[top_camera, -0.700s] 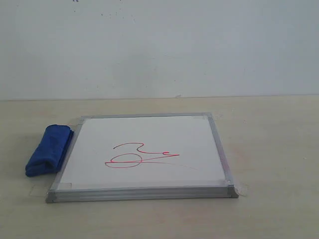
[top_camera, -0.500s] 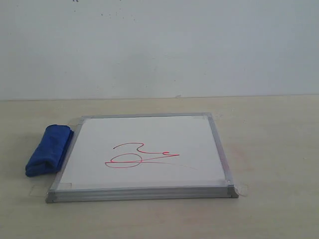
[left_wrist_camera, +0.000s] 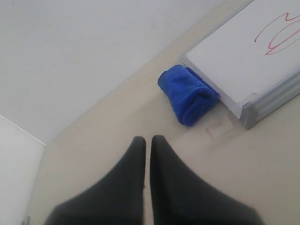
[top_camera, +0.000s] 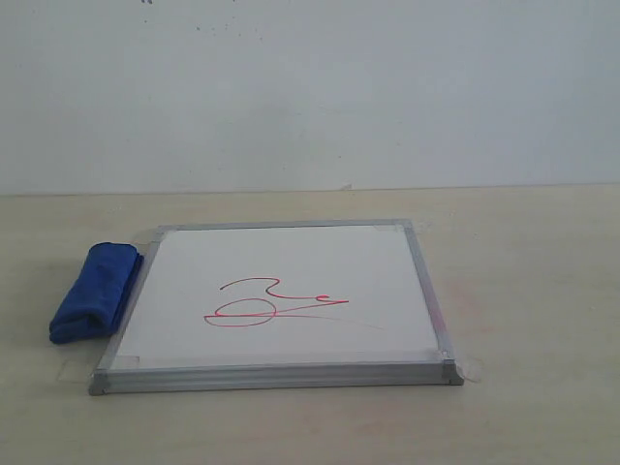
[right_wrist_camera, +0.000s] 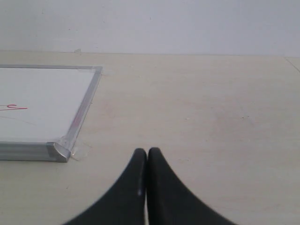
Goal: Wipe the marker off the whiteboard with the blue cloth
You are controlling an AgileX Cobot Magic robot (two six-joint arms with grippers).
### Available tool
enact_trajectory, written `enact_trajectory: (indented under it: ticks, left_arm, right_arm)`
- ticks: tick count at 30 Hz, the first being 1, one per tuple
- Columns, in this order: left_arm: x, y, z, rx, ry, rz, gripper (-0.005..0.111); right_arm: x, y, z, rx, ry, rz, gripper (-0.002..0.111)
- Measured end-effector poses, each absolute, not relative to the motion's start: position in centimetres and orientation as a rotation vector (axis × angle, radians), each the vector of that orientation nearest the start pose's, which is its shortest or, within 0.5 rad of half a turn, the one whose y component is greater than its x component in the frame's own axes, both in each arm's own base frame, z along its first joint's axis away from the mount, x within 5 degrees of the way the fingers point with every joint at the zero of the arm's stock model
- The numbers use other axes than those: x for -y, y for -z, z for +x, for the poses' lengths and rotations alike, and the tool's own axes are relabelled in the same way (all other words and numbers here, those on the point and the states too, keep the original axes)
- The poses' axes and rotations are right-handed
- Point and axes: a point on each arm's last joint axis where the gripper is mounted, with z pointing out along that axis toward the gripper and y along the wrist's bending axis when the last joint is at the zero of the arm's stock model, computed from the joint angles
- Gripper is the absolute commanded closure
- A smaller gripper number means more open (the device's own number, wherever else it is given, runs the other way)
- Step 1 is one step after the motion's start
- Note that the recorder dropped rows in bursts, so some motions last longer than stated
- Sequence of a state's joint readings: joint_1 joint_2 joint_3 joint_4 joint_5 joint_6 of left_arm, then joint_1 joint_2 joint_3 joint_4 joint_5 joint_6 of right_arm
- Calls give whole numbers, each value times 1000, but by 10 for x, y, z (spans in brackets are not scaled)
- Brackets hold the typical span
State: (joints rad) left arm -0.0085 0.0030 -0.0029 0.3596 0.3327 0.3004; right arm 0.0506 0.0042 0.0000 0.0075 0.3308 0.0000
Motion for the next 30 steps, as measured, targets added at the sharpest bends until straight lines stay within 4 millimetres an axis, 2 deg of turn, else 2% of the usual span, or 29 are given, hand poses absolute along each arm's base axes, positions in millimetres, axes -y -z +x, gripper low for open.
enact_trajectory:
  ticks: [4, 8, 15, 21, 24, 30]
  left_arm:
    - [-12, -187, 54, -1742, -637, 560, 103]
    - [-11, -189, 54, -1714, -631, 559, 103]
    - [-2, -196, 56, -1655, -338, 350, 103]
    - [0, -216, 56, -1453, -131, 124, 103]
    - [-3, -228, 54, -1329, -98, 42, 103]
    - [-4, -244, 50, -1254, -93, 18, 103]
  right_arm:
    - [-3, -183, 54, -1818, -43, -41, 108]
    - [-3, -183, 54, -1818, -43, -41, 108]
    - [-3, -183, 54, -1818, -43, -41, 108]
    - [-3, -183, 54, -1818, -43, -41, 108]
    - [-3, -183, 54, -1818, -43, -41, 108]
    - [-3, -183, 54, -1818, -43, -41, 108]
